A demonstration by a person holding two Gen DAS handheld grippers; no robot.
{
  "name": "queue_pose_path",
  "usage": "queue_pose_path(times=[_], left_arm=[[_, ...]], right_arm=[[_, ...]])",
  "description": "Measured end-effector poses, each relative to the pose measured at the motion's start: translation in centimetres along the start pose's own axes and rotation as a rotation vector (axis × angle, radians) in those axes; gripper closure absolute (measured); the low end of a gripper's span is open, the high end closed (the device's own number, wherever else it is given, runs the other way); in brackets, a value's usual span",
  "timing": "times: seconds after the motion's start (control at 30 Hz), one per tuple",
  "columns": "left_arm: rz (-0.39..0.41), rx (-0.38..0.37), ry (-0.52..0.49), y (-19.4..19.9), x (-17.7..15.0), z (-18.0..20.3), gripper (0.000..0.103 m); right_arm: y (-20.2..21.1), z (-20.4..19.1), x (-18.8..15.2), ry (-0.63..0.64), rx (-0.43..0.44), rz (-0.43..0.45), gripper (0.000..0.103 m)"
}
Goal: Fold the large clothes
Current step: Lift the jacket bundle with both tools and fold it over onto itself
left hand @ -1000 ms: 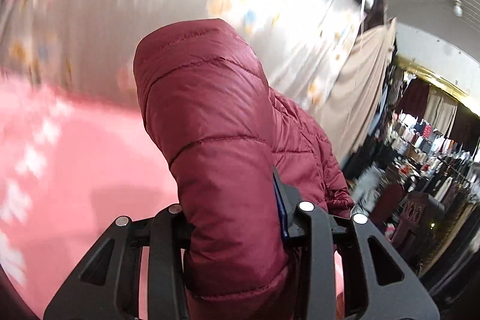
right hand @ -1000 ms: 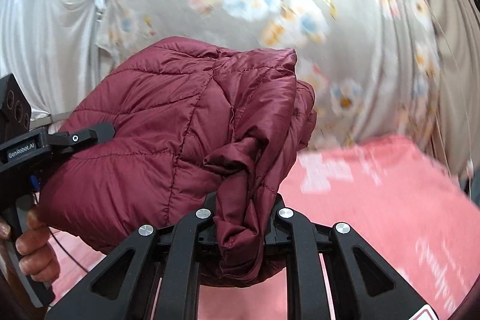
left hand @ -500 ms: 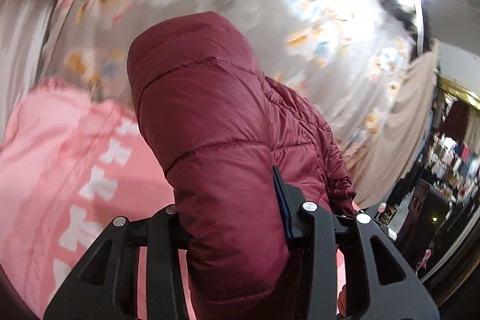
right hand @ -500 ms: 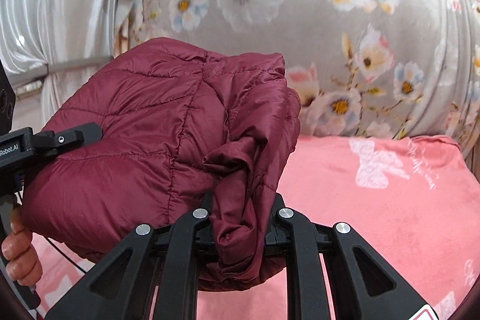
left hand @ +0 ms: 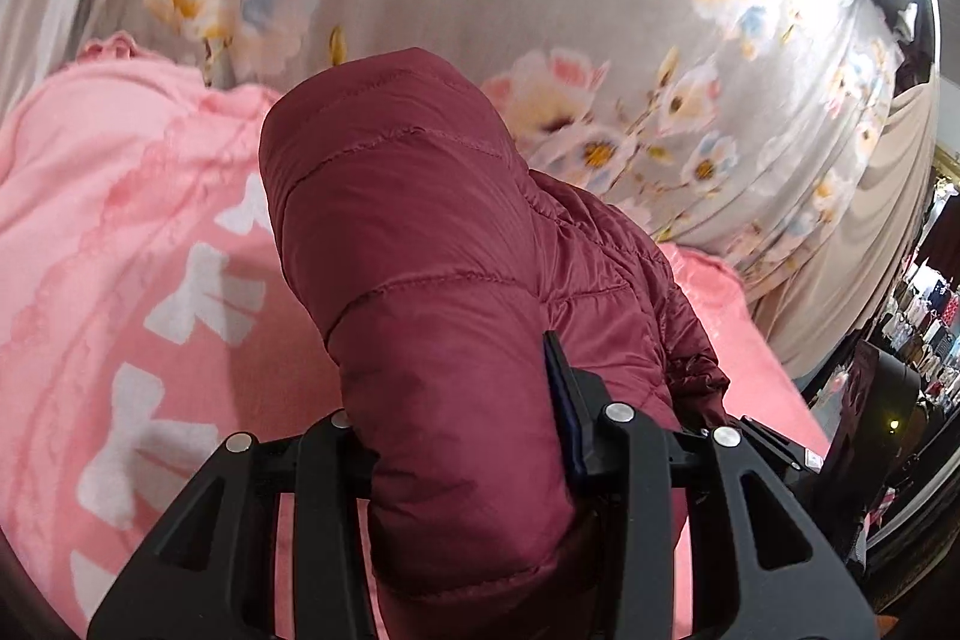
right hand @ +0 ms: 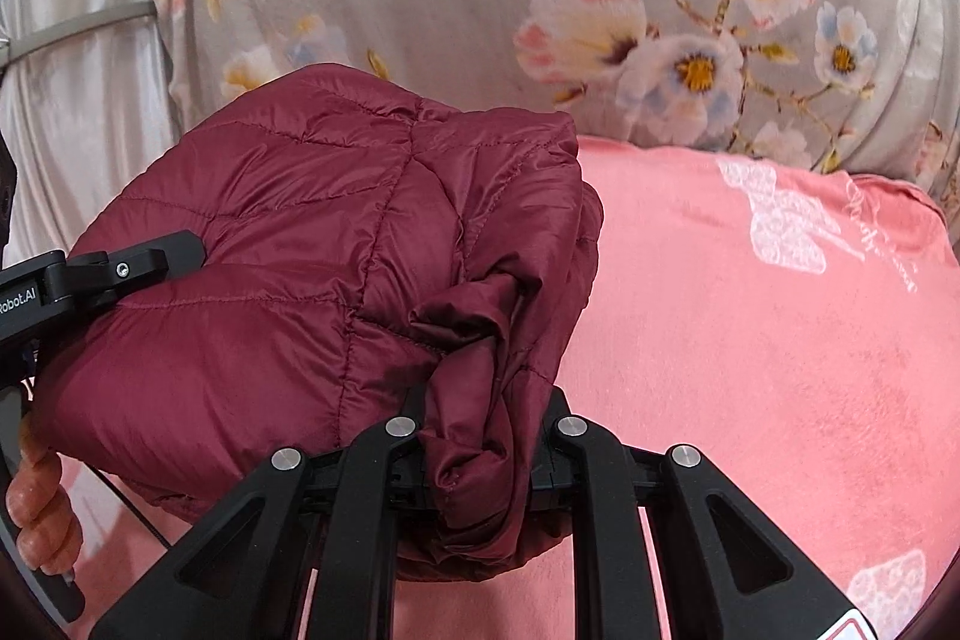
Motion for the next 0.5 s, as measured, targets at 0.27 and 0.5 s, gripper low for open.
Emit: queue_pose_path(times=[0.27,0.5], left_arm=[[-0.045,-0.004,0.031,-3.9,-1.9,-2.3,0.065],[-0.081,0.008,0.051,-5.5,-3.6,-4.5,0.064]], right_arm=[[-3.0,0.5,-1.6,0.009,-0.014,-0.041,0.089],[-3.9,0.1,-2.7,0.037,-0.03,-0.058,0.088]])
Point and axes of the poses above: each gripper's, at about its wrist camera, not at the fingertips, and y roughly against the way its jaws point, z to its right, x to its top, the point moved 10 cm from there along -y, roughly the way its jaws point, and after that the axes turned 3 degrees about -z, right-handed, at the moved point
